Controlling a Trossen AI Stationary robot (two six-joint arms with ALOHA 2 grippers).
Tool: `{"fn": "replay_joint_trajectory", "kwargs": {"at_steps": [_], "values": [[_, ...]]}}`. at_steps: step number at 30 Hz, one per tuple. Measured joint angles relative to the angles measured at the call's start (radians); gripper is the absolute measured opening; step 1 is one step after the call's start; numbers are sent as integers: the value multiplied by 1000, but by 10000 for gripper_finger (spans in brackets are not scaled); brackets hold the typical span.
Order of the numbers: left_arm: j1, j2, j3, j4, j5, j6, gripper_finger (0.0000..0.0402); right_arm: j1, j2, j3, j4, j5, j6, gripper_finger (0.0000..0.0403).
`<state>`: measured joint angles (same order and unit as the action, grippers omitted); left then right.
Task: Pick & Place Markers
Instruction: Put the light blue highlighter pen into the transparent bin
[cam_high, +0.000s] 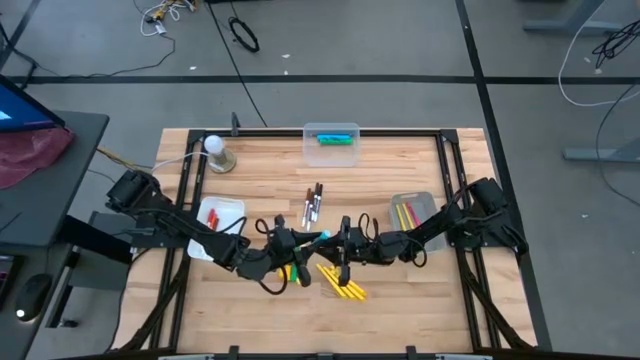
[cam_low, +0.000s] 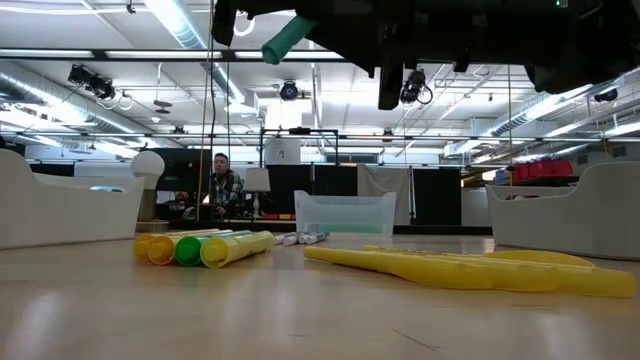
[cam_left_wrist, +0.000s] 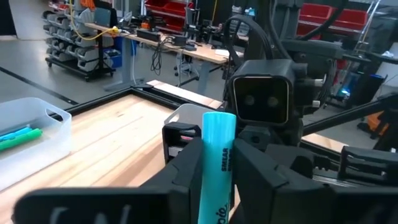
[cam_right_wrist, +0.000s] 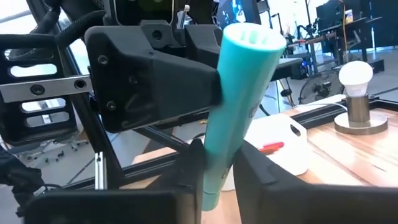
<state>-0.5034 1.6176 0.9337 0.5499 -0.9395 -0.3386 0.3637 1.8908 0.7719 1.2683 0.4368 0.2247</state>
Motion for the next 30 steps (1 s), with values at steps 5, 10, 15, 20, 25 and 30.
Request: {"fn": "replay_joint_trajectory", "kwargs": {"at_steps": [5,10,15,20,25,30], "values": [[0,0,0,-3,1,21,102,0,0,0,-21,15,-5,48],[-22,-18,0,-20,-4,88,142,6,-48,0,-228,110,0,47],[-75,-82,2,-221,-147,67,184,4,-217,0,-627,183,54,47],[-106,-128,2,-655,-270,-231,191,-76,-442,17,-1072,184,92,47],[-66,-127,1,-1050,-219,-615,169,-262,-532,171,-1453,99,-16,47],[-4,-126,0,-1167,-189,-736,145,-508,-444,341,-1595,-79,-230,47]]}}
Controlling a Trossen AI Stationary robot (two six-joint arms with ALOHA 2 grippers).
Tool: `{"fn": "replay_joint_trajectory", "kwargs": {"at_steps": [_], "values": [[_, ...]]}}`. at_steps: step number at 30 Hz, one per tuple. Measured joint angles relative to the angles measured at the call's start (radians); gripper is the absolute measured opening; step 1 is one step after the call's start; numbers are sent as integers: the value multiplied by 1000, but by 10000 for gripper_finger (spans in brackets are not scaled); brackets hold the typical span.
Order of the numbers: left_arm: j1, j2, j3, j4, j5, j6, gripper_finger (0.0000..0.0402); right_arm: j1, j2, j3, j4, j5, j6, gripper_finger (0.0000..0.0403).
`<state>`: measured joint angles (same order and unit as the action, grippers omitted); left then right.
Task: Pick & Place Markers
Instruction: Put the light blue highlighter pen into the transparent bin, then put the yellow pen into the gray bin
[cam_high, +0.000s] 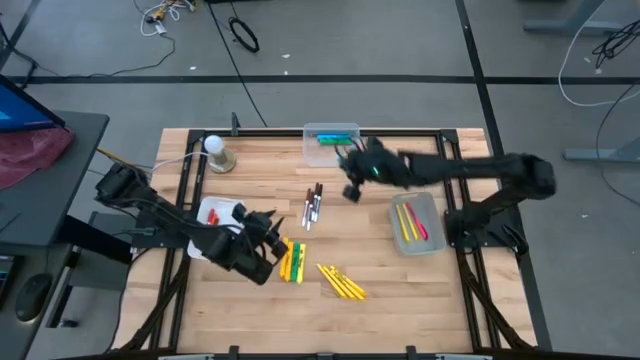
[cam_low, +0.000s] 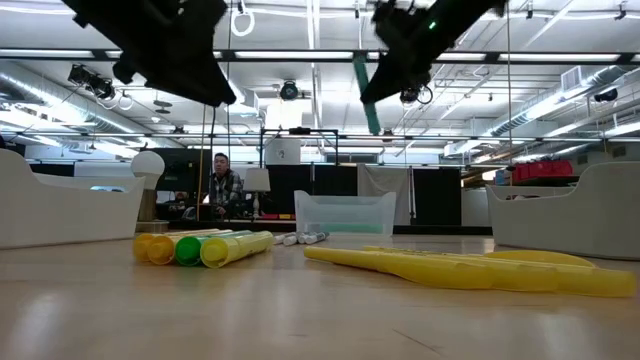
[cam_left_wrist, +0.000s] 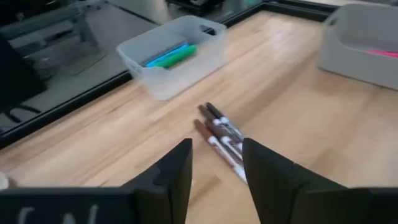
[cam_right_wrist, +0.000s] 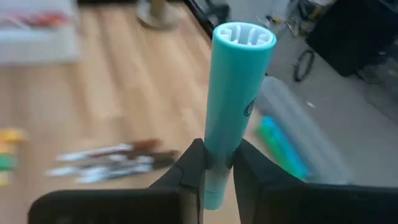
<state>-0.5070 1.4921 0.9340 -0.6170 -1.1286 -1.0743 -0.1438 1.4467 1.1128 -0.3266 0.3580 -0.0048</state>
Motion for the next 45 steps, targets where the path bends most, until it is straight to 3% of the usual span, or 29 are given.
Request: {"fn": "replay_joint_trajectory", "kwargs": {"at_steps": [8,18,22,26,34,39,45], "values": [[85,0,0,23,7,38,123,-259,339,278,-88,-143,-305,47],[101,0,0,24,7,38,122,-412,635,493,-248,-207,-519,48],[101,0,0,31,6,39,121,-448,669,493,-295,-290,-542,48],[105,0,0,31,6,39,121,-466,677,493,-300,-296,-506,56],[107,1,0,31,7,39,122,-471,677,493,-300,-296,-475,119],[106,1,0,31,12,38,122,-456,664,493,-300,-201,-445,142],[106,1,0,30,53,38,122,-400,568,493,-333,-141,-352,127]]}}
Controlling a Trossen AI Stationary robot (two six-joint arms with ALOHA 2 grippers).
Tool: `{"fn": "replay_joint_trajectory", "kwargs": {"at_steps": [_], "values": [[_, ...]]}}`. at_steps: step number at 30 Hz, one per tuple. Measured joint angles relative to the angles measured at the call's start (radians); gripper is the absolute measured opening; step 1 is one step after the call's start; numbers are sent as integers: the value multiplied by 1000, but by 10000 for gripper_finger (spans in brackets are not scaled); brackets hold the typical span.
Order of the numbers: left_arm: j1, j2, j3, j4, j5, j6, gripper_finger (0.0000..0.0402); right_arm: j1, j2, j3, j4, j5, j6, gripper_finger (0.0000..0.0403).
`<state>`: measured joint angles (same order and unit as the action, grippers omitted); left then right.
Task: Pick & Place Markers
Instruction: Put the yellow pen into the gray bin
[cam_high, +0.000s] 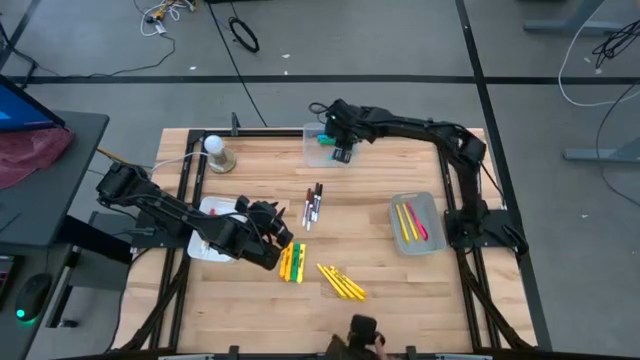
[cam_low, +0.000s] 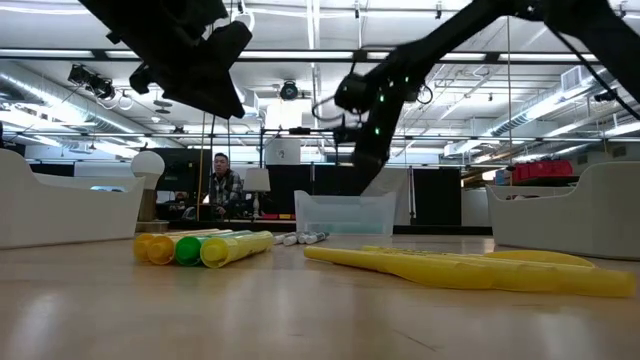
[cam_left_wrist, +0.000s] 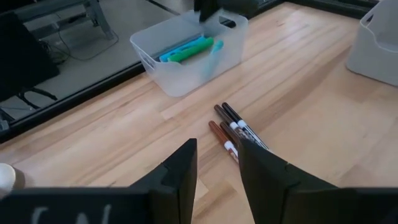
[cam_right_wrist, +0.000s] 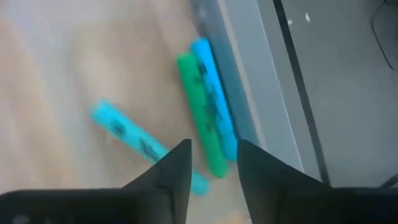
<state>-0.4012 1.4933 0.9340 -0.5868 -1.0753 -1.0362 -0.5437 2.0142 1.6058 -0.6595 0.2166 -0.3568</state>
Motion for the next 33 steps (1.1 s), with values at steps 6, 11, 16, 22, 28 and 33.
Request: {"fn": "replay_joint_trajectory", "kwargs": {"at_steps": [6,11,16,22,28,33], "values": [[-2,0,0,19,39,0,122,151,-202,-92,15,-47,54,81],[-12,0,0,65,49,1,122,364,-429,-271,101,-43,103,39],[-36,0,0,92,28,1,122,628,-623,-510,310,-41,212,5],[-64,0,0,143,-18,6,122,951,-683,-731,652,98,318,7],[-105,0,0,210,-24,88,122,1163,-592,-797,863,324,333,2],[-145,0,0,241,-14,132,122,1219,-512,-797,878,334,453,7]]}}
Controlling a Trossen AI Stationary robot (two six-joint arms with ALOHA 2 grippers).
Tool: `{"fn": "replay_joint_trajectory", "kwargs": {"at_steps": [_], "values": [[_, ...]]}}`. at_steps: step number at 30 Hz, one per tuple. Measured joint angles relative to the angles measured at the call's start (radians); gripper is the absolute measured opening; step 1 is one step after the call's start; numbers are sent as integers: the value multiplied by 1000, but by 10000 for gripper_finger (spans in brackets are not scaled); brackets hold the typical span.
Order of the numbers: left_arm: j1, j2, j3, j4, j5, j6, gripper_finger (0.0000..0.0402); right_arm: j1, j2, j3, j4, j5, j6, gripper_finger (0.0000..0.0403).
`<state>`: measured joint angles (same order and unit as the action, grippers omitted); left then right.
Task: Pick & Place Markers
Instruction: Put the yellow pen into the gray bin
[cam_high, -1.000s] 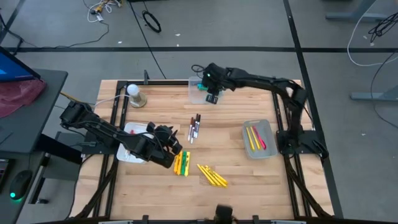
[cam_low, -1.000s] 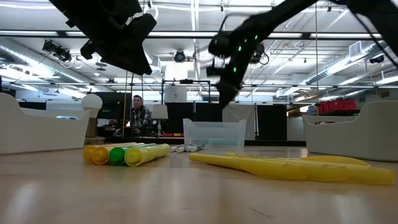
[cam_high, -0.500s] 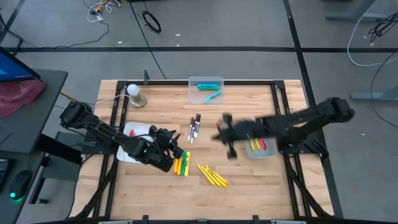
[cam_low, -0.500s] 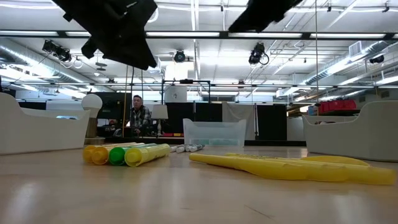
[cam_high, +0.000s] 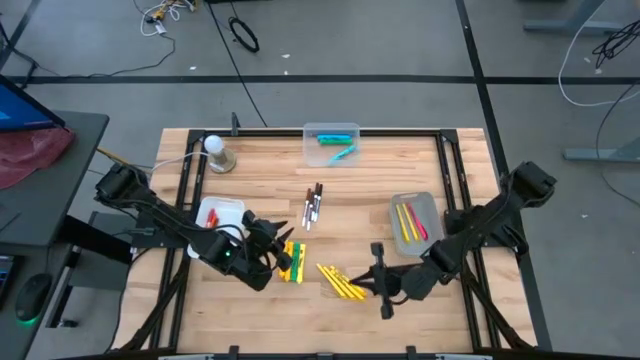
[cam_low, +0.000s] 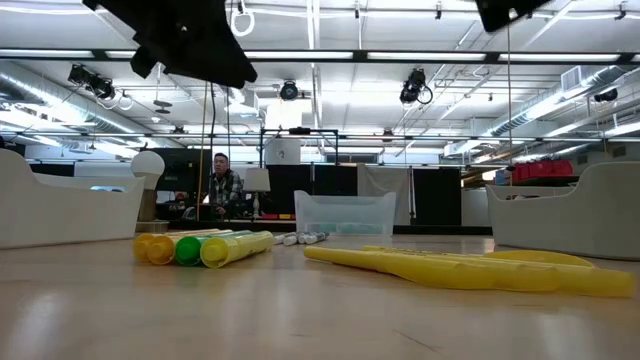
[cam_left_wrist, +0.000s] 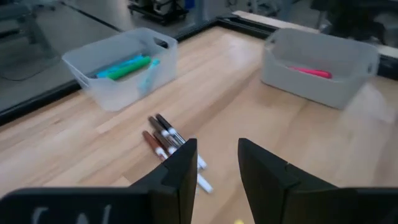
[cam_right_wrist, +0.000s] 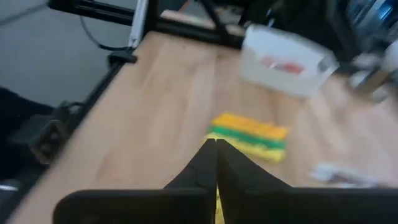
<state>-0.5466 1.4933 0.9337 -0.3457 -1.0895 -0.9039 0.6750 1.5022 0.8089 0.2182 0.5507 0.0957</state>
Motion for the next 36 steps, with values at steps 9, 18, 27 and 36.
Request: {"fn": "replay_joint_trajectory", "kwargs": {"at_steps": [9,18,27,36], "values": [[-43,9,0,-2,184,-83,122,-44,65,0,36,-60,136,26],[-13,131,0,12,175,-212,122,-136,66,0,21,-35,198,84],[54,212,0,74,204,-263,122,-187,66,0,18,-35,214,151],[101,223,0,219,215,-157,125,-202,66,0,18,-39,188,176]]}}
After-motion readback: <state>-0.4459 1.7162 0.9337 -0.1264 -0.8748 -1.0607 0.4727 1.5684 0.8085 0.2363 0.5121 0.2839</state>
